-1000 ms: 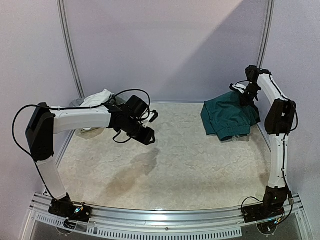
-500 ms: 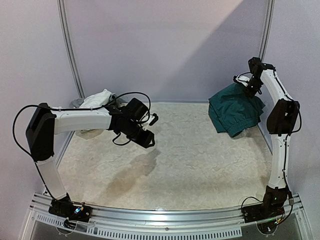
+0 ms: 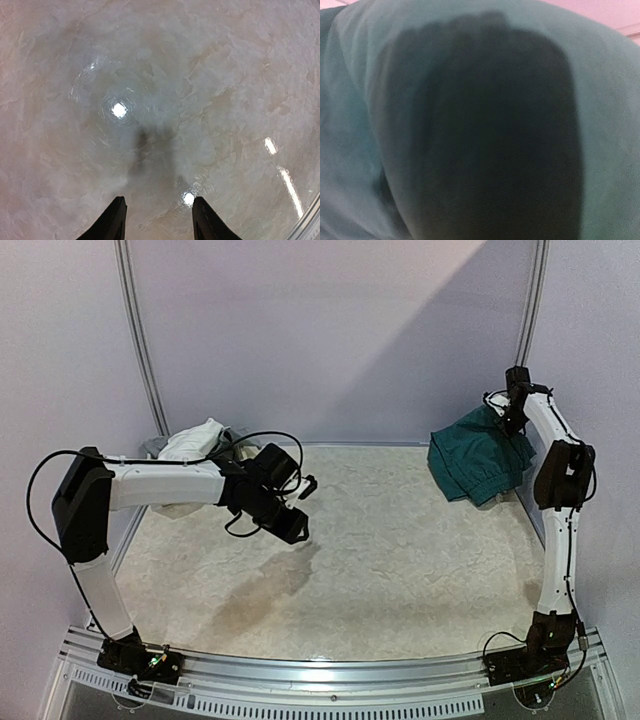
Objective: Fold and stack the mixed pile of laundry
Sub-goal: Place the square-folded shorts at the corner of the board, then reset both arms
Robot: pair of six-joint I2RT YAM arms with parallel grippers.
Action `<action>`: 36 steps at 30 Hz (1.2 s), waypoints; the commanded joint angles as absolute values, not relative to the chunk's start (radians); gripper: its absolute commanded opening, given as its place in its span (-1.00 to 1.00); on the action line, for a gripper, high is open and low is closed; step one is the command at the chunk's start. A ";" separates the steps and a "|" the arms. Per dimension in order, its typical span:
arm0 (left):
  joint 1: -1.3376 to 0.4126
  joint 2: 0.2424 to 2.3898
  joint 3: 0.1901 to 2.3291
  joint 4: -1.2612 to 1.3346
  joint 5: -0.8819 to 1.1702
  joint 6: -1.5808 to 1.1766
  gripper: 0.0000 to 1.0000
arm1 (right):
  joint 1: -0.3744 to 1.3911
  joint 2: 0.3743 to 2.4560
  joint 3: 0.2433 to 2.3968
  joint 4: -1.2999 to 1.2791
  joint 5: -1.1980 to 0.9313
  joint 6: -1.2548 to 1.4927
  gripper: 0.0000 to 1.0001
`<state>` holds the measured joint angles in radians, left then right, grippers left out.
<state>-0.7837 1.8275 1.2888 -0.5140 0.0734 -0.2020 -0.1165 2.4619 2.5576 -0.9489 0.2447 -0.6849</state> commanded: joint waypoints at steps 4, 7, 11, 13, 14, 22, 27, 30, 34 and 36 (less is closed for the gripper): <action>-0.817 1.810 1.284 -0.540 0.061 -0.199 -0.08 | -0.118 2.523 2.522 -0.764 0.356 -0.591 0.16; -0.822 1.809 1.286 -0.542 0.056 -0.198 -0.09 | -0.118 2.477 2.478 -0.779 0.328 -0.554 0.33; -0.829 1.811 1.294 -0.543 0.053 -0.198 -0.08 | -0.107 2.352 2.383 -0.802 0.227 -0.508 0.41; -0.834 1.806 1.296 -0.543 0.043 -0.202 -0.09 | -0.097 2.291 2.342 -0.836 0.153 -0.494 0.46; -0.836 1.801 1.294 -0.541 0.032 -0.204 -0.09 | -0.091 2.246 2.310 -0.861 0.107 -0.488 0.48; -0.835 1.657 1.242 -0.546 -0.199 -0.170 0.02 | -0.076 1.873 1.835 -0.806 -0.311 -0.344 0.98; -0.833 1.519 1.218 -0.570 -0.340 -0.132 0.99 | -0.029 1.505 1.384 -0.589 -0.521 -0.286 0.98; -0.830 1.428 1.191 -0.559 -0.409 -0.124 0.99 | 0.017 1.315 1.161 -0.449 -0.564 -0.311 0.98; -0.814 1.308 1.098 -0.476 -0.492 -0.118 0.99 | 0.055 1.065 0.965 -0.287 -0.432 -0.144 0.98; -0.791 1.249 1.044 -0.426 -0.487 -0.118 0.99 | 0.058 1.011 0.928 -0.283 -0.404 -0.076 0.98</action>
<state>-0.8192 1.3293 1.1393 -0.5079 -0.4084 -0.1337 0.0544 1.1221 1.0027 -0.4561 -0.4541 -0.2398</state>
